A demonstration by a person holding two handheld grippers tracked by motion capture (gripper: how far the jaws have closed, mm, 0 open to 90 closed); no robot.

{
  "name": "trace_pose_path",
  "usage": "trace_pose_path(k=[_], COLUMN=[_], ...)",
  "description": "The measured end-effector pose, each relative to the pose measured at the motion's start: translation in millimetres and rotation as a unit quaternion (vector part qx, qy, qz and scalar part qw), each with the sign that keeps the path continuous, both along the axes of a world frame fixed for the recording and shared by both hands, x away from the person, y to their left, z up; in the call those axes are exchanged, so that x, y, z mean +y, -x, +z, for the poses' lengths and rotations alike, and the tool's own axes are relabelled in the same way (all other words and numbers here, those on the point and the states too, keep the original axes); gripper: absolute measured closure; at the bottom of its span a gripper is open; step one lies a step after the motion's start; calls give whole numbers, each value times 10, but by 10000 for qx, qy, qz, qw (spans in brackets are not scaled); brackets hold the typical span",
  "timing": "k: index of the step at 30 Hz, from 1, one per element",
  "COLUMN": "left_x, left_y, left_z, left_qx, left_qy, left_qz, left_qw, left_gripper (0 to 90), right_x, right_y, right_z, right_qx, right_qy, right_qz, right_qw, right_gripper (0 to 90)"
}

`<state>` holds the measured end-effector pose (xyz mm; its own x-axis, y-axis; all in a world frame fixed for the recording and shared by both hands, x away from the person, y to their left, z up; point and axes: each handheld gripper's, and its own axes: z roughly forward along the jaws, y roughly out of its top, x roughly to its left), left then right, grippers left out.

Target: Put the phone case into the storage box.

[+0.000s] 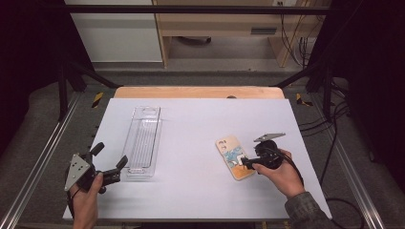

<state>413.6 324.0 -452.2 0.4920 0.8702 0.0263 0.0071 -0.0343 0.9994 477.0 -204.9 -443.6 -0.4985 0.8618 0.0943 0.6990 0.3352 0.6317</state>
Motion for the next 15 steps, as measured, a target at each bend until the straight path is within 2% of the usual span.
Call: trace_pose_path(k=[2,3,5,7,10,15], left_x=[-2,-2,-3,-1,4,14], left_y=[1,1,2,4,6,5], left_z=[0,0,0,1,3,1], left_qx=[1,1,1,0,-2,-3], left_qy=[0,0,23,37,51,87], left_qz=[-1,-1,-2,-8,-6,-10], left_qw=[10000,10000,10000,10000,10000,10000], left_gripper=[10,10,10,10,10,10], right_x=[21,21,55,76,104,171], right_y=[2,2,16,24,40,80], right_z=[28,28,69,95,126,157], right_qx=[-47,-47,-170,-216,-309,-323], right_qy=[-39,-39,-38,-54,-38,11], right_qz=[-73,-73,-192,-253,-200,-163], right_qw=[10000,10000,9997,9994,9993,9993], right_gripper=[189,189,117,84,71,70])
